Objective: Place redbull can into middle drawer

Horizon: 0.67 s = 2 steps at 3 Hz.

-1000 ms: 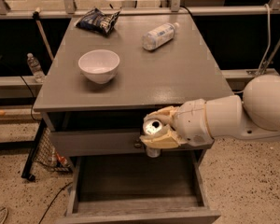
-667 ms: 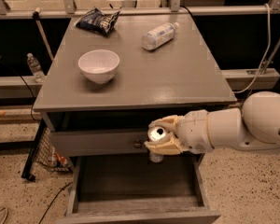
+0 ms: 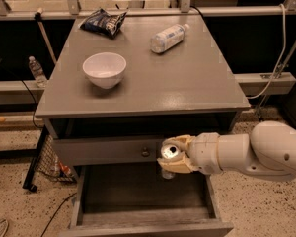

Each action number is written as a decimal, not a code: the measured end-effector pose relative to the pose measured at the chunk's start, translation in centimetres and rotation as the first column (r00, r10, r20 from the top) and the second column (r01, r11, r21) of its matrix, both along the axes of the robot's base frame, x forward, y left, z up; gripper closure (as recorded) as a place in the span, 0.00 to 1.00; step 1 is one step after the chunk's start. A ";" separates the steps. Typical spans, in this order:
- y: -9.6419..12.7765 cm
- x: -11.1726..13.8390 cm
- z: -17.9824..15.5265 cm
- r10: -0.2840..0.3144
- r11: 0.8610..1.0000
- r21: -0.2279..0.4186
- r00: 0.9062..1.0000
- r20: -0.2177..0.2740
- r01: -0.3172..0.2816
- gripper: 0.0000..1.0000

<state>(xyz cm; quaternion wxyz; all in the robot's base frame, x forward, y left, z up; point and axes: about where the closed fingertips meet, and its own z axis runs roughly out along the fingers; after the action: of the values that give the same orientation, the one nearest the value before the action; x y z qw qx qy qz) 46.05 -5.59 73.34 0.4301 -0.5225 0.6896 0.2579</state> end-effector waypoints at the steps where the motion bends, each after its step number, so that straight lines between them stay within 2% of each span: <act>1: 0.0 0.3 -6.7 -0.051 0.999 -0.005 0.997 -0.051 0.051 1.00; 2: -0.2 0.3 -7.1 -0.059 0.998 0.000 0.997 -0.056 0.060 1.00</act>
Offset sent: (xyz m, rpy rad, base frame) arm -0.0017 0.0010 -0.1152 -0.0500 0.0964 -0.0746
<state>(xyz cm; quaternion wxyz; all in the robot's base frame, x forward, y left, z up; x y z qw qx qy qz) 46.30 -5.80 66.27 0.4187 -0.4939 0.7164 0.2600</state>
